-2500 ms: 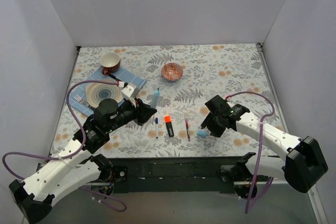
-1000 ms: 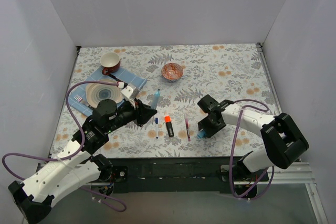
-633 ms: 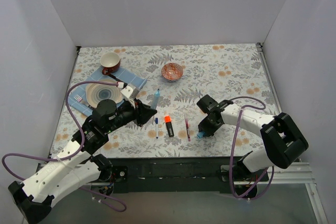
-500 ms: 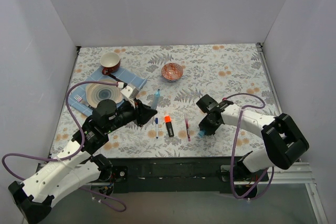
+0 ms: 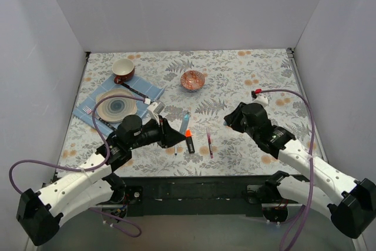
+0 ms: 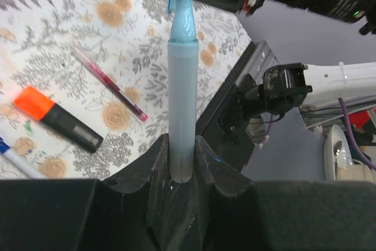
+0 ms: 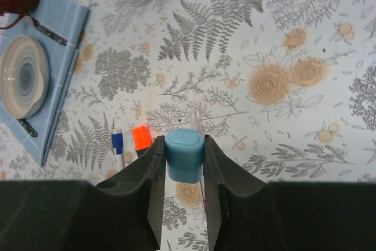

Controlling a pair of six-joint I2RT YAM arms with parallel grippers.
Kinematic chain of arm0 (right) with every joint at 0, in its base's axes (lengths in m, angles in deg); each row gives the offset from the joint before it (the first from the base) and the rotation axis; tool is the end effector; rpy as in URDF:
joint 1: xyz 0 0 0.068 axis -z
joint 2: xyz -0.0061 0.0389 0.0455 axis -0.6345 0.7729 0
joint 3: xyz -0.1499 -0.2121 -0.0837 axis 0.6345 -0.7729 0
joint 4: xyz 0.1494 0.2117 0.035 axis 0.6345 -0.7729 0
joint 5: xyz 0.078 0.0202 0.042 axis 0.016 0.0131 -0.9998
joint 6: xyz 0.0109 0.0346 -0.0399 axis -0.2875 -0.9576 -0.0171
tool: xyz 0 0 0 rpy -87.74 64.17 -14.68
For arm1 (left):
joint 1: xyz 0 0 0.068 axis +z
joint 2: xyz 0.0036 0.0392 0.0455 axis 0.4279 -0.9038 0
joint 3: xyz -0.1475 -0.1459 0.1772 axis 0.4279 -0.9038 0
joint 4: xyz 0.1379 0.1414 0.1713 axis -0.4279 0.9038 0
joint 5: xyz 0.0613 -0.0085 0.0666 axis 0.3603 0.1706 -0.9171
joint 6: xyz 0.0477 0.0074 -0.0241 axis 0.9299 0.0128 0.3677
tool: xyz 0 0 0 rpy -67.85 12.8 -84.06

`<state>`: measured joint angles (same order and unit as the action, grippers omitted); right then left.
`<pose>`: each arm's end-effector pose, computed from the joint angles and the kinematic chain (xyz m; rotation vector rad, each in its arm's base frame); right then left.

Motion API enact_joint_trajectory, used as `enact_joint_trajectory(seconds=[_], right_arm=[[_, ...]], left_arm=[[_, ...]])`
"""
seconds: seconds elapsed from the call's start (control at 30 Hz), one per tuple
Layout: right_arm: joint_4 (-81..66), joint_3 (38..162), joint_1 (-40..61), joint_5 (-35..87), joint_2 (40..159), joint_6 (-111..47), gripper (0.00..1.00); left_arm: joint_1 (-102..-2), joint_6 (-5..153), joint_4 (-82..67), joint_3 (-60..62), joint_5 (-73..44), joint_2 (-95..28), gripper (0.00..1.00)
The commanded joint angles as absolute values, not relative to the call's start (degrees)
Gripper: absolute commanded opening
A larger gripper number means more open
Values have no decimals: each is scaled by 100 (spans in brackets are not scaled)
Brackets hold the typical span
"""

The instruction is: Insert the pens into the pen caps

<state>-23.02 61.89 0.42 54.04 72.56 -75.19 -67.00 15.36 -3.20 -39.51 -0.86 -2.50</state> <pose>0.1690 0.1210 0.2578 0.4139 2.1090 0.5514 0.1314 -0.1346 0.2741 -0.2288 2.1846 -1.6095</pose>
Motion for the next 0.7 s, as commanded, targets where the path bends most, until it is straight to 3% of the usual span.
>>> enact_joint_trajectory(seconds=[0.0, 0.27, 0.67], right_arm=[[-1480, 6284, 54, 4966, 6858, -6708, 1], [-532, 6653, 62, 3796, 6629, -6707, 1], [-336, 6715, 36, 3179, 6567, -7173, 1]], left_arm=[[-6892, 955, -1377, -4330, 250, -495, 0], [-7710, 761, -2319, -4445, 4, -1234, 0], [-7851, 1016, -2329, -4146, -312, -1727, 0]])
